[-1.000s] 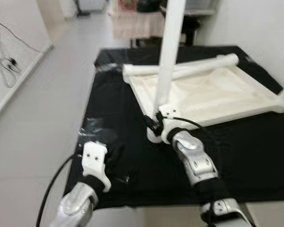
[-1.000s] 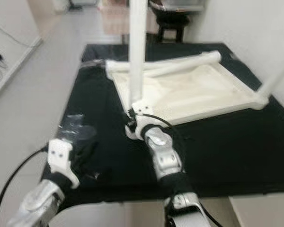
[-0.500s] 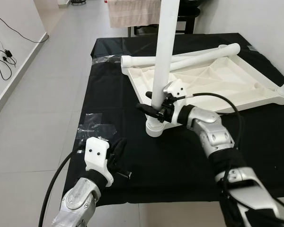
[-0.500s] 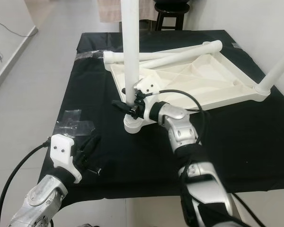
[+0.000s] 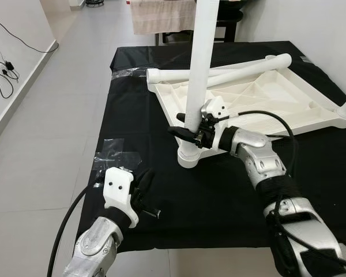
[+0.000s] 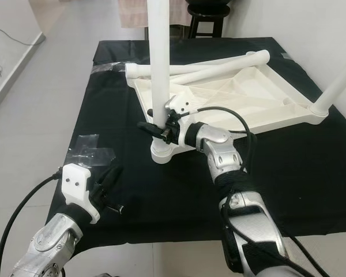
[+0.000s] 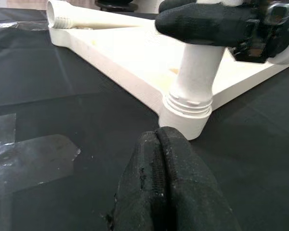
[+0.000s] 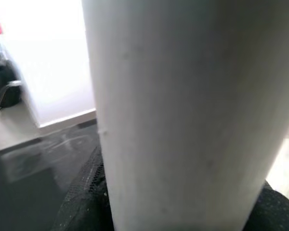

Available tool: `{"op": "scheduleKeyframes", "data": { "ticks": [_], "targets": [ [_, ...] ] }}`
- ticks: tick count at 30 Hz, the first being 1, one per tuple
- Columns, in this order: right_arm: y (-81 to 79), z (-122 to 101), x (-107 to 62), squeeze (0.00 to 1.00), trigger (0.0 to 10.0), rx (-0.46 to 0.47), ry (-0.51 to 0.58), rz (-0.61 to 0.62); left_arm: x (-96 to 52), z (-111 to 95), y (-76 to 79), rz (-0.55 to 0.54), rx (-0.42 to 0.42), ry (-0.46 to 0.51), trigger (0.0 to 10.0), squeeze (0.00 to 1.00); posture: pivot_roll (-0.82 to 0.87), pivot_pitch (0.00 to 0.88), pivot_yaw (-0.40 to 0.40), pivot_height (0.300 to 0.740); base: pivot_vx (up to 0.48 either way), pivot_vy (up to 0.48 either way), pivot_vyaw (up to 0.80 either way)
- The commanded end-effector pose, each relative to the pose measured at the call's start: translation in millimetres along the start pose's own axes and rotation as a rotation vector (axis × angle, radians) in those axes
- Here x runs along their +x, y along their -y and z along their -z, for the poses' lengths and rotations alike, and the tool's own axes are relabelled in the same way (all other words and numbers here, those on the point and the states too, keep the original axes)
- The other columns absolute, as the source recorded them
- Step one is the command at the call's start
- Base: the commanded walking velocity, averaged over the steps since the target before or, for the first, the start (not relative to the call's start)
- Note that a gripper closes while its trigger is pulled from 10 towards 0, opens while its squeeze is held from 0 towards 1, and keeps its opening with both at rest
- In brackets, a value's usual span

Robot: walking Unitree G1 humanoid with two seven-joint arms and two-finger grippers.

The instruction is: Building children table

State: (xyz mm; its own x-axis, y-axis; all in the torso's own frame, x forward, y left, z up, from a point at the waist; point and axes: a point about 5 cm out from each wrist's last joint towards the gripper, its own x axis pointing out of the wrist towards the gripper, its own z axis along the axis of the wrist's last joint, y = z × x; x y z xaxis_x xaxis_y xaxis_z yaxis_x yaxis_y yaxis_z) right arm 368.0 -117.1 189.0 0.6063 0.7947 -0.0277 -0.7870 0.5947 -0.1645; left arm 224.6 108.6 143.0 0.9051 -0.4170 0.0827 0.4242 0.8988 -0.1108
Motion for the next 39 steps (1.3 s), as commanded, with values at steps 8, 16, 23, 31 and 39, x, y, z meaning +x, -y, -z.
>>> {"op": "scheduleKeyframes", "data": {
  "ticks": [8,16,23,31,39],
  "targets": [
    [-49.4,41,-1.4,0.0,0.0,0.037,-0.161,0.529,-0.2,5,-2.6,-0.005,-0.016,-0.025,10.0,0.0,0.07,0.131,-0.012,0.74,0.0,0.0,0.0],
    [-26.4,50,0.2,0.0,0.0,0.101,-0.235,0.632,3.4,6,0.5,0.01,-0.017,-0.025,10.0,0.0,0.1,0.123,-0.035,0.74,0.0,0.0,0.0],
    [-44.8,15,17.0,1.0,10.0,0.095,-0.055,0.473,2.3,5,-0.2,-0.004,-0.017,-0.018,10.0,0.0,0.1,0.126,-0.024,0.74,0.0,0.0,0.0],
    [-50.8,-19,31.7,0.0,10.0,0.031,0.101,0.056,3.3,5,0.1,-0.001,-0.019,-0.019,10.0,0.0,0.08,0.122,-0.022,0.74,0.0,0.0,0.0],
    [-39.5,-15,30.9,0.0,0.0,0.058,0.068,-0.154,4.1,6,0.6,0.0,-0.019,-0.022,10.0,0.0,0.09,0.114,-0.019,0.74,0.0,0.0,0.0]
  ]
}}
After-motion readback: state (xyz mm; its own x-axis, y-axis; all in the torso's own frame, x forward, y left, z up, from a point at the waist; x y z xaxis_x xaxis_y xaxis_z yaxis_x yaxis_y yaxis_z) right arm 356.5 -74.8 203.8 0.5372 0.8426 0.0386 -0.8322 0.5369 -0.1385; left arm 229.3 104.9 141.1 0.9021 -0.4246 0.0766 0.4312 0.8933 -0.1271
